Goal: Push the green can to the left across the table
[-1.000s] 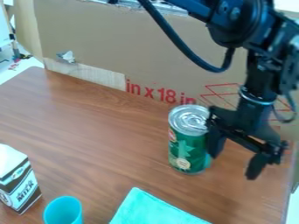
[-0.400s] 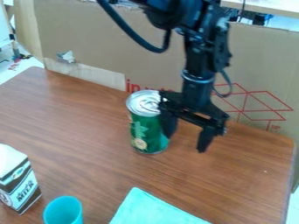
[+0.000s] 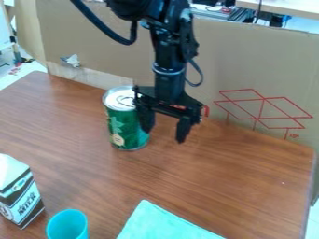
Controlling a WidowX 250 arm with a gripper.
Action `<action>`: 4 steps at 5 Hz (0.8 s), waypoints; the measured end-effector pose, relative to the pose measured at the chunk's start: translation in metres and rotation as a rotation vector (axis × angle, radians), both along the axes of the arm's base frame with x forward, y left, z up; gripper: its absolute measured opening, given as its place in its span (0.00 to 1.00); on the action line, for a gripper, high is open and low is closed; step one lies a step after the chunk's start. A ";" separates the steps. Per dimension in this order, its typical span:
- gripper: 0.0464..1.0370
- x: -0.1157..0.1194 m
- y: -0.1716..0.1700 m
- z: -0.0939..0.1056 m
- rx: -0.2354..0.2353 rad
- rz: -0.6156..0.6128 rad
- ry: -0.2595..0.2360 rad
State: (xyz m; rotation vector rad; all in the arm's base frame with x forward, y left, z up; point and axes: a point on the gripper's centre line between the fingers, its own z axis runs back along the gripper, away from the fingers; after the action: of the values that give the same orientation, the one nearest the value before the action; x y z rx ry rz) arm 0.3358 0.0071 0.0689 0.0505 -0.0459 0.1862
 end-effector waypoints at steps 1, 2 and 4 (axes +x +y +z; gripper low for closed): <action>0.96 -0.002 0.023 -0.001 0.018 0.035 0.006; 0.96 -0.009 0.048 0.000 0.043 0.078 0.035; 0.96 -0.031 0.062 0.013 0.046 0.047 0.094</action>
State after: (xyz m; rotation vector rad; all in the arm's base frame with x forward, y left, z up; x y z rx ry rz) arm 0.3052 0.0689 0.0821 0.1065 0.0444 0.2299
